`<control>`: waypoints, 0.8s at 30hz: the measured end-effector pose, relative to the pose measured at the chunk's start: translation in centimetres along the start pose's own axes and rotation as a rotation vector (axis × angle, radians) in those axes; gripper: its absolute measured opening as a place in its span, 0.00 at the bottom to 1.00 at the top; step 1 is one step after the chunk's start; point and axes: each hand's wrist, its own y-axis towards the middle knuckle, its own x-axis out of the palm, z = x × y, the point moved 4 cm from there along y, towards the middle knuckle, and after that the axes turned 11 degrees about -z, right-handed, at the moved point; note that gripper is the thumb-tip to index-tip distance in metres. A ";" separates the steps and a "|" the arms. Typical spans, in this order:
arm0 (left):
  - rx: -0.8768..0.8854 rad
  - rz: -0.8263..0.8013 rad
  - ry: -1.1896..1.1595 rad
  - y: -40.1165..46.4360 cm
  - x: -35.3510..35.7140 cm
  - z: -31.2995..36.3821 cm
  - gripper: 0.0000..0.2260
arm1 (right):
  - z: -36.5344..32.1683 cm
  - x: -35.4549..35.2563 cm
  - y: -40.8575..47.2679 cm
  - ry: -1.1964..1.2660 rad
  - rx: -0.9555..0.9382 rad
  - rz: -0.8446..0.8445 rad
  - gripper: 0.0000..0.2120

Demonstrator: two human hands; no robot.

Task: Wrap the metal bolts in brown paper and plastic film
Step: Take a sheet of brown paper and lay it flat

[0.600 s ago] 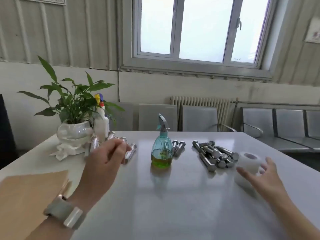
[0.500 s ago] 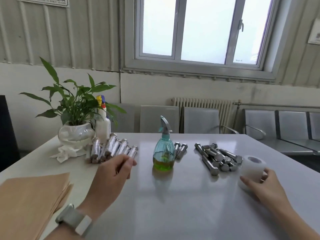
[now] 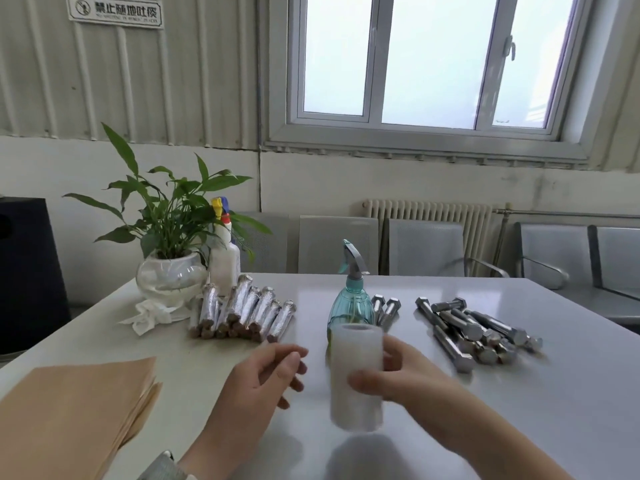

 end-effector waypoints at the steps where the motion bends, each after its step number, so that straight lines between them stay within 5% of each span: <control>1: 0.005 -0.017 -0.041 0.0 0.1 0.1 0.10 | -0.1 1.0 0.7 0.030 -0.019 -0.065 0.26; 5: 0.012 -0.083 -0.102 -0.2 0.7 0.4 0.15 | 1.0 2.8 1.8 0.133 -0.069 -0.192 0.23; 20: -0.068 -0.035 0.029 -0.6 0.8 -0.4 0.07 | 3.2 2.7 1.5 0.133 -0.094 -0.077 0.20; 24: -0.125 -0.121 0.072 -0.9 1.4 -0.5 0.05 | 3.9 2.2 1.3 0.143 -0.019 0.058 0.29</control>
